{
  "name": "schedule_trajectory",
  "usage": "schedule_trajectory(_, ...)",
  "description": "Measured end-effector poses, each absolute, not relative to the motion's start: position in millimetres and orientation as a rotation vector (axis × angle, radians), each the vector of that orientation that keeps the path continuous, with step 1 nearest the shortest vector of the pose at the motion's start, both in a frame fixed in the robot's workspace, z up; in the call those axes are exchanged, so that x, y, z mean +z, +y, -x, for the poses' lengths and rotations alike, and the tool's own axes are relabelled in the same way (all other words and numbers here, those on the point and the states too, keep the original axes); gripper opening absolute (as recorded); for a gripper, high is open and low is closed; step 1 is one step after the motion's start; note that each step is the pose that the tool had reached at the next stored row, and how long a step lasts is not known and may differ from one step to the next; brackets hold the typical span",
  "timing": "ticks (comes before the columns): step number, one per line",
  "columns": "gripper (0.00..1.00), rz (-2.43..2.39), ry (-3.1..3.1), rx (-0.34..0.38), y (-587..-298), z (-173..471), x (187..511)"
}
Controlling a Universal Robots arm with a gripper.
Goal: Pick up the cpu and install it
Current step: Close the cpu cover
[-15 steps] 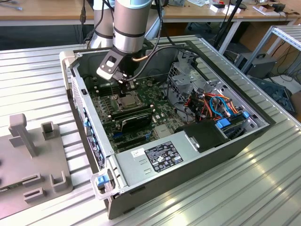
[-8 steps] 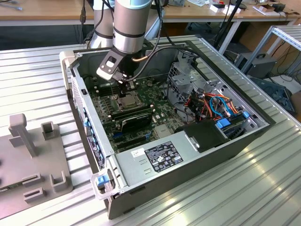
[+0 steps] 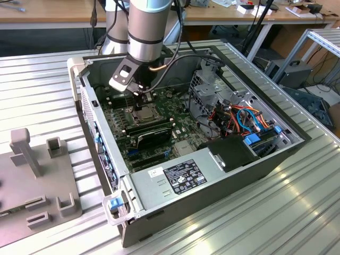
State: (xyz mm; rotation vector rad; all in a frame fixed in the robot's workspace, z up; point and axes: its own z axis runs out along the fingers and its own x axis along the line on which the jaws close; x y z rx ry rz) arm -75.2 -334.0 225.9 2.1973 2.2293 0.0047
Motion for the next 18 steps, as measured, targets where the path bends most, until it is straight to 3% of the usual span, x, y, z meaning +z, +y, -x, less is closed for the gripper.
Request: schedule_trajectory(18, 0.11, -2.197, 2.23, 0.005, -334.1, 82.2, 219.6)
